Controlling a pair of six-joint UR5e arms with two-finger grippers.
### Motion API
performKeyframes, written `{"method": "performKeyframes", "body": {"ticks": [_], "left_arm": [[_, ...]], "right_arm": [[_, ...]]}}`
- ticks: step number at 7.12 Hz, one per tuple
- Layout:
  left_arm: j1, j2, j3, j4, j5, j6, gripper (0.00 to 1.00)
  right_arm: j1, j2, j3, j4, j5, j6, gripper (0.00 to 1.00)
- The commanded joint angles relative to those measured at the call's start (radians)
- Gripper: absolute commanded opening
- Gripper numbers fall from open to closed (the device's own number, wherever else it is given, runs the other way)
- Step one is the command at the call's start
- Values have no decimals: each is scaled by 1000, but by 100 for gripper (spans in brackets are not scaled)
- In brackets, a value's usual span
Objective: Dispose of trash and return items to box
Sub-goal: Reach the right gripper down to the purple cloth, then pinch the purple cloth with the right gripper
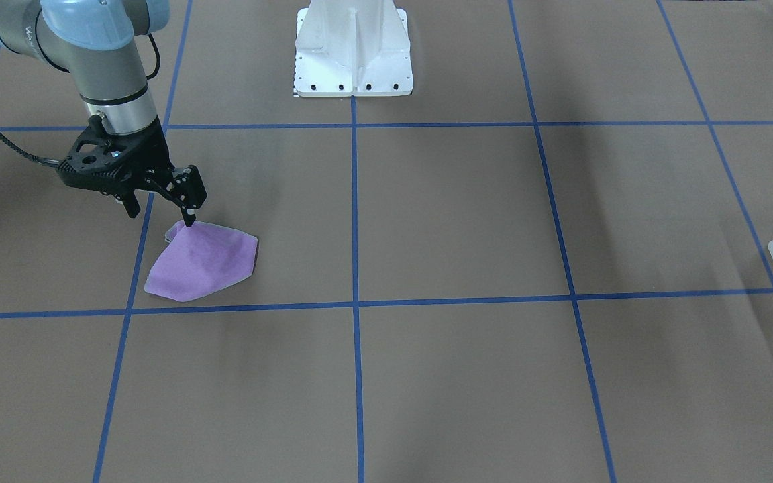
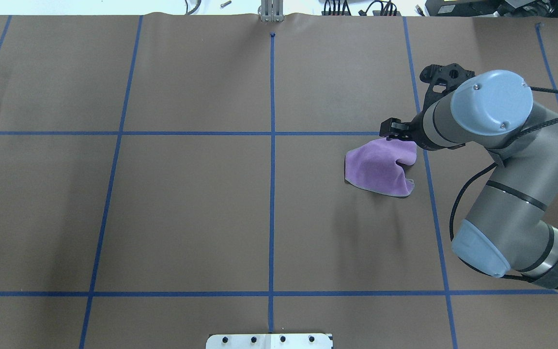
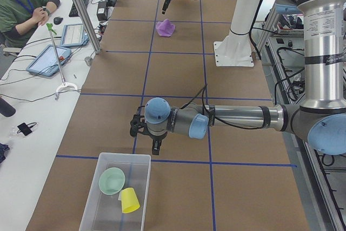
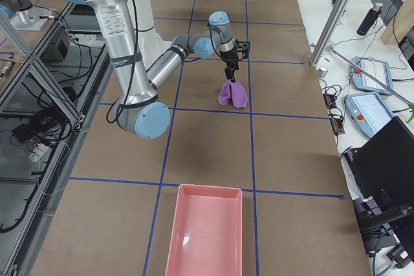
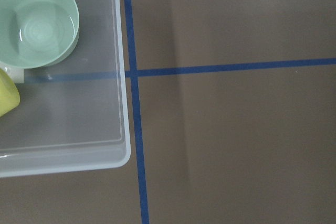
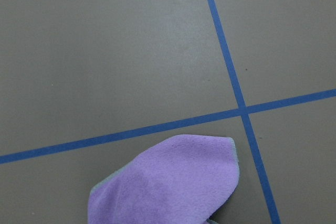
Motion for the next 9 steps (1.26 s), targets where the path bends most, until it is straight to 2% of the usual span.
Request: {"method": "performKeyframes", "body": {"ticks": [1,2,3,4,5,6,9], "left_arm": [[-1,-3,-7,0,1,0,99],[-1,-5,-7,0,1,0,98],[-1,-7,-7,0,1,0,98],[-1,-7,-8,-2,0,0,98],[-1,-7,-7,-2,1,1,98],[-1,-5,-7,-2,1,1,98],[-1,0,-4,-3,14,1,99]], "right_arm": [[-64,10,-41,5,-5,51,83],[-80,16,-63,7,-8,51,81],[-86,17,-69,7,-10,51,72],[-89,16,-71,7,-11,68,49],[-87,16,-71,7,-11,80,15],[-84,14,-71,7,-11,77,0],[-57,20,-57,5,-34,66,0]]}}
